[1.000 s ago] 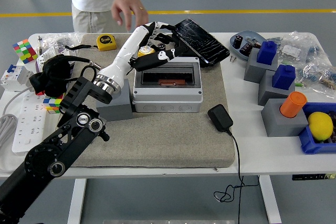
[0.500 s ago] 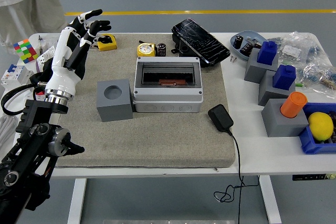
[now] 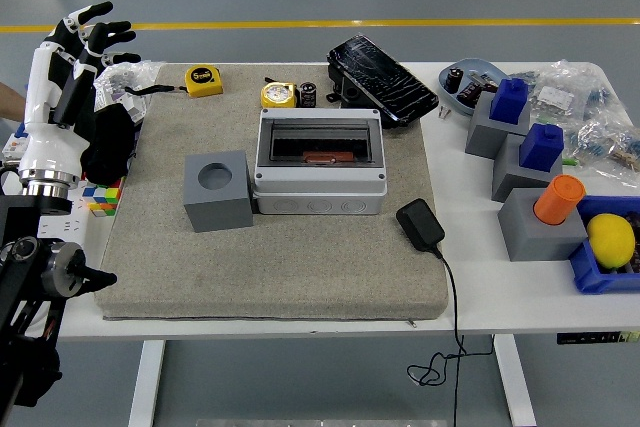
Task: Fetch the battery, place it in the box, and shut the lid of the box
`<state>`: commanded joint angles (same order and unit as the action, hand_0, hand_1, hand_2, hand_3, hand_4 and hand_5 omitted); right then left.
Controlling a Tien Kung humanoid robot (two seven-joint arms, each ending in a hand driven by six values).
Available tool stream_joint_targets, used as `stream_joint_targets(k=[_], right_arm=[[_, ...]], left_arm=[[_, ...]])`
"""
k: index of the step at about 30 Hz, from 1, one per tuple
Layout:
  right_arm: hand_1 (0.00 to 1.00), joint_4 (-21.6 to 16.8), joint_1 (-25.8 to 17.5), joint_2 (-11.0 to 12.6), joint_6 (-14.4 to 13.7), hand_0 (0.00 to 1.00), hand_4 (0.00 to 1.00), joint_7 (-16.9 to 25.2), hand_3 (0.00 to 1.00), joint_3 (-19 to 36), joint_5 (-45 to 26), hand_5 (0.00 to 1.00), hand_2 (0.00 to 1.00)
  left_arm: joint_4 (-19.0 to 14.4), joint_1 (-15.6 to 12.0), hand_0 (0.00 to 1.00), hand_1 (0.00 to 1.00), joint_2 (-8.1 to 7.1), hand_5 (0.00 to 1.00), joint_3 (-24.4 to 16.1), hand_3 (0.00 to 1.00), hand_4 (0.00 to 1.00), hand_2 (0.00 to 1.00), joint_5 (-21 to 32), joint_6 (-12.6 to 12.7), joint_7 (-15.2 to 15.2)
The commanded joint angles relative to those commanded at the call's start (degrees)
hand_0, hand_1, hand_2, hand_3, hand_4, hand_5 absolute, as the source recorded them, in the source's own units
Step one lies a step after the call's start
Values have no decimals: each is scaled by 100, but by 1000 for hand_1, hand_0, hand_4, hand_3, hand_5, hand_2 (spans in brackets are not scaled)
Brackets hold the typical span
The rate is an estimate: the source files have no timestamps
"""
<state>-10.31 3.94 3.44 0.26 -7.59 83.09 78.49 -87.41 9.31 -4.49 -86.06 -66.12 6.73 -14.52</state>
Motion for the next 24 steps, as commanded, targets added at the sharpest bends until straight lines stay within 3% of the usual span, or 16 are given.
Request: stream_joint_targets(k=[17,24], right_arm=[[644,0,254,-42,20,648,998,-21,584,-168,128,546,670],[644,0,139,-59,16,647,998,-31,585,-132,180,547,671]], left_arm=[[-49,84,447,633,-191,597,-293,669,998,595,-53,-62,-5],[-151,-43,448,635,-174,597,-305,667,998,594,-68,-68,-6]])
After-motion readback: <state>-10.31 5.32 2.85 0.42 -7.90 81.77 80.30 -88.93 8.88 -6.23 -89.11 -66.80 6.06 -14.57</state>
